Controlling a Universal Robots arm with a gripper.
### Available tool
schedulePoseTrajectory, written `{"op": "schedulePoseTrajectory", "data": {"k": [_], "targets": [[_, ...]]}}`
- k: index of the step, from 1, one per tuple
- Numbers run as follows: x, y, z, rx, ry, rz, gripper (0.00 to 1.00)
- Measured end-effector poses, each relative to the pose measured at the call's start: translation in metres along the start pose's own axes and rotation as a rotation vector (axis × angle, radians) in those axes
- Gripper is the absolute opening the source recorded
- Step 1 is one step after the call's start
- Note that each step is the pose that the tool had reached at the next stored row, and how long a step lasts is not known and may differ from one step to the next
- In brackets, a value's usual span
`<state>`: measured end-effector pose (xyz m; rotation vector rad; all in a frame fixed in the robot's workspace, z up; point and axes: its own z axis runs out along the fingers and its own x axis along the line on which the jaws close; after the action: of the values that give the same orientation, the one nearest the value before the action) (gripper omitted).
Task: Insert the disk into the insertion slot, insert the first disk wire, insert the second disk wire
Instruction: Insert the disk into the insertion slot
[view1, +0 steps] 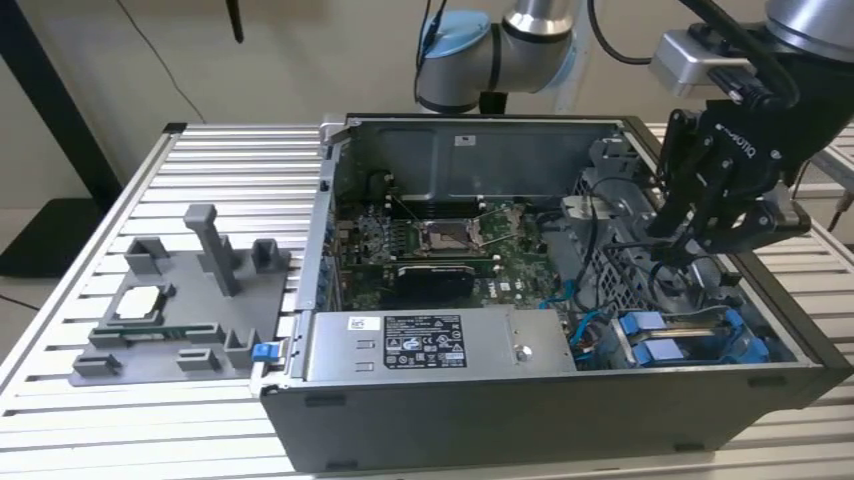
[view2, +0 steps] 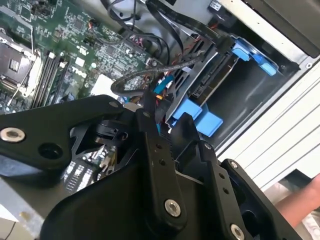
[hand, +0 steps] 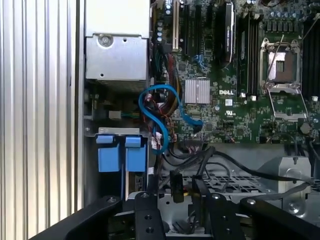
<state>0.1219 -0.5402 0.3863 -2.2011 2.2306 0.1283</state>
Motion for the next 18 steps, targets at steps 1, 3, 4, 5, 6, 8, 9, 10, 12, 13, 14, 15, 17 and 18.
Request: {"op": "schedulePoseTrajectory", "data": {"k": [1, 3, 4, 5, 6, 8, 9, 10, 12, 13, 14, 15, 17, 18], "targets": [[-0.0003, 0.0015, 0.0014, 0.0005, -0.0003, 0.003, 1.00], [-0.0005, 0.0033, 0.0035, 0.0016, -0.0012, 0.010, 1.00], [-0.0007, 0.0033, 0.0036, 0.0021, -0.0012, 0.012, 1.00], [-0.0009, 0.0032, 0.0035, 0.0026, -0.0010, 0.012, 1.00], [-0.0009, 0.0032, 0.0035, 0.0030, -0.0010, 0.012, 1.00], [-0.0010, 0.0034, 0.0025, 0.0036, -0.0010, 0.012, 1.00], [-0.0011, 0.0034, 0.0012, 0.0043, -0.0007, 0.012, 1.00], [-0.0012, 0.0035, -0.0001, 0.0054, -0.0009, 0.012, 1.00], [-0.0012, 0.0037, -0.0012, 0.0116, -0.0014, 0.012, 1.00], [-0.0012, 0.0036, -0.0013, 0.0177, -0.0016, 0.011, 1.00], [-0.0013, 0.0036, -0.0013, 0.0250, -0.0016, 0.010, 1.00], [-0.0012, 0.0036, -0.0014, 0.0350, -0.0017, 0.010, 1.00], [-0.0011, 0.0043, -0.0012, 0.0485, -0.0020, 0.011, 1.00], [-0.0012, 0.0056, -0.0012, 0.0494, -0.0020, 0.014, 1.00]]}}
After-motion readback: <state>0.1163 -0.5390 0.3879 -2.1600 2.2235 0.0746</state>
